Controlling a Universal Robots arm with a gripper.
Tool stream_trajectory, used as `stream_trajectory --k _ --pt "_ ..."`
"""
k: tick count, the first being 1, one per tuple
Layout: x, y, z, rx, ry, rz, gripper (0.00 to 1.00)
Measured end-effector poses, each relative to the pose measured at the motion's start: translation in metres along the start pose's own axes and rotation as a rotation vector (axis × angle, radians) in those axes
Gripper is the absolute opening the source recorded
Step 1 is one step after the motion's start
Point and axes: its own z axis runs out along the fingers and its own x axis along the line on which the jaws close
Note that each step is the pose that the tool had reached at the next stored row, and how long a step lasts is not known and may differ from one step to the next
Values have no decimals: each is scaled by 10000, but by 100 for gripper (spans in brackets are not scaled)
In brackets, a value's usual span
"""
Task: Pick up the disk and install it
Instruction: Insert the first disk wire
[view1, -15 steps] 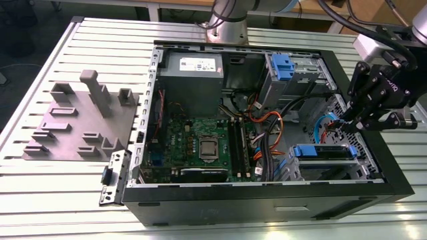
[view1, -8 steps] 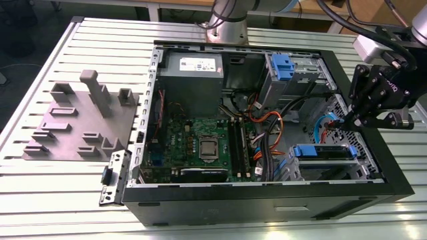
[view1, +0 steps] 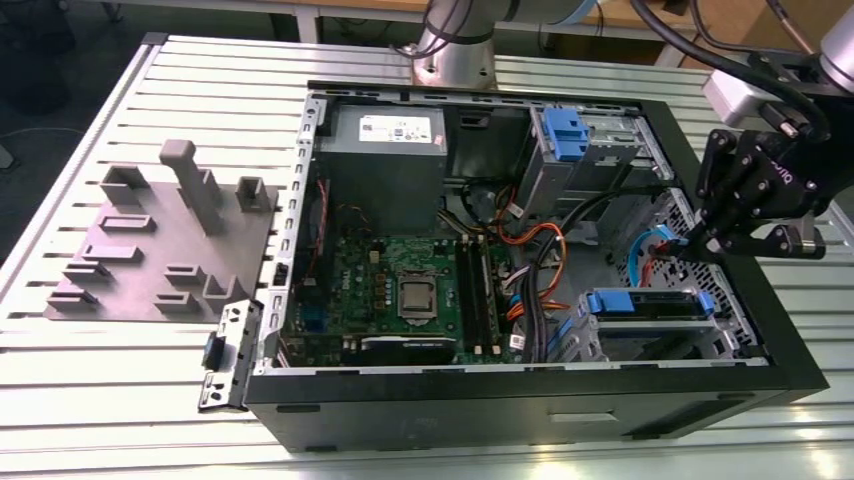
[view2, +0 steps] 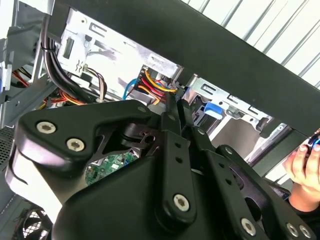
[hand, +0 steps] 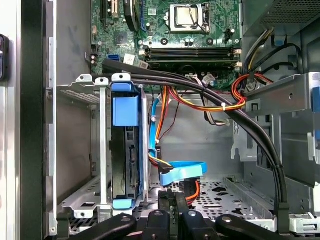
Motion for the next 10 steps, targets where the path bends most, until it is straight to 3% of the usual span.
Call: stream_trajectory --k 4,9,10 --pt "3 34 1 95 -1 -27 16" --pt "9 70 2 571 -16 -45 16" --pt "11 82 3 628 -19 -48 16"
